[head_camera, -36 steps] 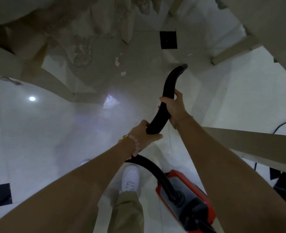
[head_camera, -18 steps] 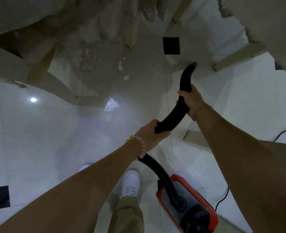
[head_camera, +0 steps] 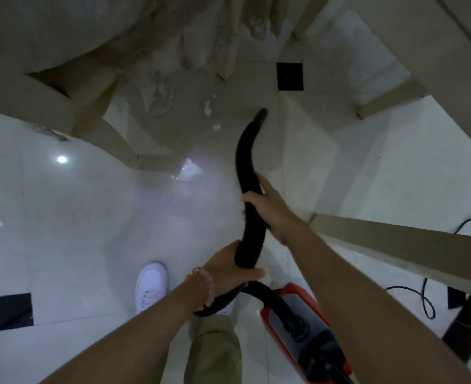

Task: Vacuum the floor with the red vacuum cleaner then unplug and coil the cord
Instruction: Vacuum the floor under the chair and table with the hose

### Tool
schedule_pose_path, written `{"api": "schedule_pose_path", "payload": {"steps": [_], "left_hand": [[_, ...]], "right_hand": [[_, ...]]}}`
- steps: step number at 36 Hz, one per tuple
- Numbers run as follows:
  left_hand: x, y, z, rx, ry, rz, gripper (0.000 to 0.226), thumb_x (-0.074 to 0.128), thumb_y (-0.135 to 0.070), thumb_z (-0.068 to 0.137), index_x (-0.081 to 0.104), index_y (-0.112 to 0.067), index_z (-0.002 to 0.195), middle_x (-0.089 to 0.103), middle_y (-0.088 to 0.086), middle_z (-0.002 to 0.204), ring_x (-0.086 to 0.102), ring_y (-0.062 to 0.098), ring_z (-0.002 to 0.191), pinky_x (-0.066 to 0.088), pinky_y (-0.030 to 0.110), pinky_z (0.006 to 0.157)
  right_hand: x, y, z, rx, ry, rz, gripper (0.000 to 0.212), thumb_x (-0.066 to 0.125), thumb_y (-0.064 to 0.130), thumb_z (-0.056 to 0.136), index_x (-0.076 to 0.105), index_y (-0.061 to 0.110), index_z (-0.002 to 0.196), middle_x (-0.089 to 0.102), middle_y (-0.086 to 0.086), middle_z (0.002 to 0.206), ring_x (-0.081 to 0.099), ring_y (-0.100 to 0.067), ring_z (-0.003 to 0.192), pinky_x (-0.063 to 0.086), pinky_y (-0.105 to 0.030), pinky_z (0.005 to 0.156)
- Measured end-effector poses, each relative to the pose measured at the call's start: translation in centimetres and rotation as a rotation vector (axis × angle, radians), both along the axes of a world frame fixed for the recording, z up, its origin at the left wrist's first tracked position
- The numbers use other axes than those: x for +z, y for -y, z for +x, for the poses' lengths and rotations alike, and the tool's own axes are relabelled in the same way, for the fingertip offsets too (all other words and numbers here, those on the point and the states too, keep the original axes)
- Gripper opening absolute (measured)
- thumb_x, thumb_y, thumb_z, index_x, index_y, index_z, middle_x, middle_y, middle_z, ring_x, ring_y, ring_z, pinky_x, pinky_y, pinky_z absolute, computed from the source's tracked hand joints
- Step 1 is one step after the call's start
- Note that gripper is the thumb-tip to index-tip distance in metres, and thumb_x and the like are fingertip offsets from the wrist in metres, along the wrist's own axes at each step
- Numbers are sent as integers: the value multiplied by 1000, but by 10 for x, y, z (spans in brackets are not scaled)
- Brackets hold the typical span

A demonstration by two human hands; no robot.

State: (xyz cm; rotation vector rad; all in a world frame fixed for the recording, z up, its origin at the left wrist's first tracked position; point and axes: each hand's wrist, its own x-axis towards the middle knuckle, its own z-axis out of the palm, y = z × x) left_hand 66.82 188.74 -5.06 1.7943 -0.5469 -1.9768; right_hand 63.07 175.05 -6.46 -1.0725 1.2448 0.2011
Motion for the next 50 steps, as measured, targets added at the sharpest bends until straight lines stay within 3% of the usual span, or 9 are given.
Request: {"api": "schedule_pose_path", "payload": {"steps": [7, 13, 19, 30, 33, 36, 40, 43, 50], "left_hand": [[9, -57, -9, 145, 49, 111, 32, 65, -20, 79, 49, -18, 107, 66, 10, 104, 65, 25, 95, 53, 37, 87], [17, -90, -19, 187, 129, 116, 42, 61, -12, 81, 48, -14, 121, 53, -16, 84, 55, 10, 89, 40, 2, 58], [28, -96, -33, 131, 166, 98, 44, 58, -12, 84, 46, -11, 126, 60, 5, 118, 58, 18, 106, 46, 23, 88], [30, -111, -52, 140, 98, 71, 50, 60, -26, 77, 46, -10, 122, 49, -3, 89, 49, 11, 92, 37, 10, 66], [31, -119, -54, 151, 82, 80, 16, 54, -4, 90, 50, -10, 105, 40, -7, 78, 42, 2, 73, 37, 2, 65], [34, -126, -53, 143, 144, 43, 33, 58, -11, 88, 48, -6, 120, 47, -8, 89, 48, 8, 95, 36, 4, 68], [40, -132, -53, 127, 127, 82, 24, 61, -29, 73, 43, -36, 87, 44, -17, 82, 48, 8, 98, 42, 7, 74], [39, -139, -54, 128, 151, 76, 40, 67, -29, 65, 46, -30, 99, 55, -10, 94, 52, 9, 94, 47, 26, 90], [39, -134, -55, 131, 124, 105, 45, 61, -10, 87, 46, -4, 129, 55, -3, 107, 43, 10, 98, 39, 20, 88]], "right_hand": [[8, -69, 13, 70, 26, -45, 49, 47, 8, 91, 41, 29, 135, 54, -5, 91, 52, -14, 65, 47, -23, 59], [18, -103, 11, 61, 35, -77, 56, 44, 9, 93, 31, 33, 141, 53, 0, 87, 49, -10, 62, 47, -14, 51], [27, -111, -7, 15, 16, -86, 52, 46, 7, 93, 36, 23, 141, 53, -1, 89, 51, -12, 63, 47, -14, 50], [41, -129, -25, -23, 71, -153, 49, 46, 7, 95, 36, 21, 141, 51, -1, 89, 49, -11, 63, 50, -14, 53], [46, -137, -26, -29, 93, -163, 51, 45, 7, 95, 34, 26, 141, 50, -1, 87, 48, -10, 61, 50, -15, 53], [46, -147, -30, -32, 88, -163, 57, 45, 10, 96, 26, 28, 146, 51, 1, 88, 48, -9, 60, 49, -17, 53], [47, -154, -34, -50, 78, -160, 61, 45, 10, 96, 22, 31, 148, 52, -2, 93, 49, -10, 61, 48, -18, 53], [49, -157, -37, -72, 76, -159, 61, 44, 10, 96, 22, 32, 148, 53, -3, 93, 49, -11, 61, 49, -19, 54], [45, -154, -44, -87, 61, -135, 56, 45, 10, 96, 27, 29, 146, 53, -3, 91, 50, -11, 63, 50, -19, 54]]}}
